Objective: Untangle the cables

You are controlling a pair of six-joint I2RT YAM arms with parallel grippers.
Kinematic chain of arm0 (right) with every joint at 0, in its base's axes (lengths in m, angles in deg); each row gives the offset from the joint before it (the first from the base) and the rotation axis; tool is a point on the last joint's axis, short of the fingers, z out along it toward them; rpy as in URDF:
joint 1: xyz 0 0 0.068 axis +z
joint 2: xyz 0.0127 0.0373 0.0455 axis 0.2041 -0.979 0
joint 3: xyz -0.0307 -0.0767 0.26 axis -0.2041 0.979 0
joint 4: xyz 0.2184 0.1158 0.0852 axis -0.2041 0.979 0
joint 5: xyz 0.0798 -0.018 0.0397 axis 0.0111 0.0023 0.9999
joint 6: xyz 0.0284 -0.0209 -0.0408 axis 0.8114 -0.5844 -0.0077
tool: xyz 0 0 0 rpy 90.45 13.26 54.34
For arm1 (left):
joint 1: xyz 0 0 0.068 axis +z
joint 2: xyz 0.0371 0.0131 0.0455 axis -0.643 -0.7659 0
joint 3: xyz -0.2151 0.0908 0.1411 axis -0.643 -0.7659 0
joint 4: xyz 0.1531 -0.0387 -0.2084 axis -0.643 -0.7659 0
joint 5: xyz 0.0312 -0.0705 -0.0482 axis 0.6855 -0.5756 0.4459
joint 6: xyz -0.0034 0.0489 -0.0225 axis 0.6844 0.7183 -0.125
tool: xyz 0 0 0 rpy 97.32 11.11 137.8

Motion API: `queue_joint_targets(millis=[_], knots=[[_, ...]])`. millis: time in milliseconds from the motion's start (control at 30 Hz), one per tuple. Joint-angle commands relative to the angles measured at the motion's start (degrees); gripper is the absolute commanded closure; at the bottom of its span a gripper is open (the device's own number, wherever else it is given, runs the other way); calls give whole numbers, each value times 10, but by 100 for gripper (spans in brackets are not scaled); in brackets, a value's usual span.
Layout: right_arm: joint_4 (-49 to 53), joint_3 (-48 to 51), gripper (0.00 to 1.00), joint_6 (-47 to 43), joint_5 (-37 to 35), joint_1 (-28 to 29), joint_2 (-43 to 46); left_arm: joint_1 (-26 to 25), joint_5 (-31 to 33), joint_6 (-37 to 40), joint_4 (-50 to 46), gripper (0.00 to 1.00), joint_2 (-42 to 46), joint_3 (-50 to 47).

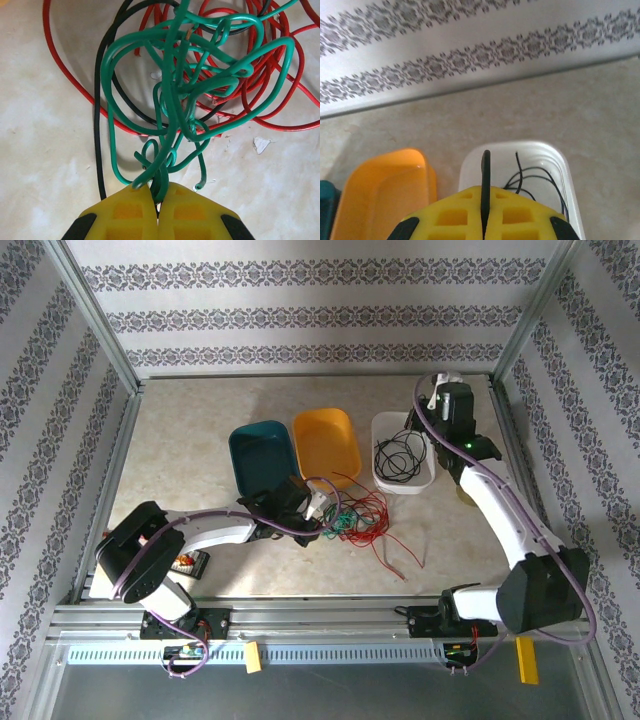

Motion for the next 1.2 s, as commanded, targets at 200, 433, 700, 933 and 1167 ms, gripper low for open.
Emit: queue_joint_targets(millis=[200,433,700,933,1167], knots=[[-52,65,100,55,10,-8,-52,6,40,-6,-18,100,-8,13],[-28,81,100,88,1,-8,-79,5,52,-9,-1,100,3,-3],[-1,104,100,112,-6,-8,-87,5,55,-9,0,100,9,-10],[3,126,100,123,-9,-8,-83,5,53,-9,-5,100,21,-21],[5,132,100,135,-8,-8,-89,5,50,-10,-6,100,22,-22]])
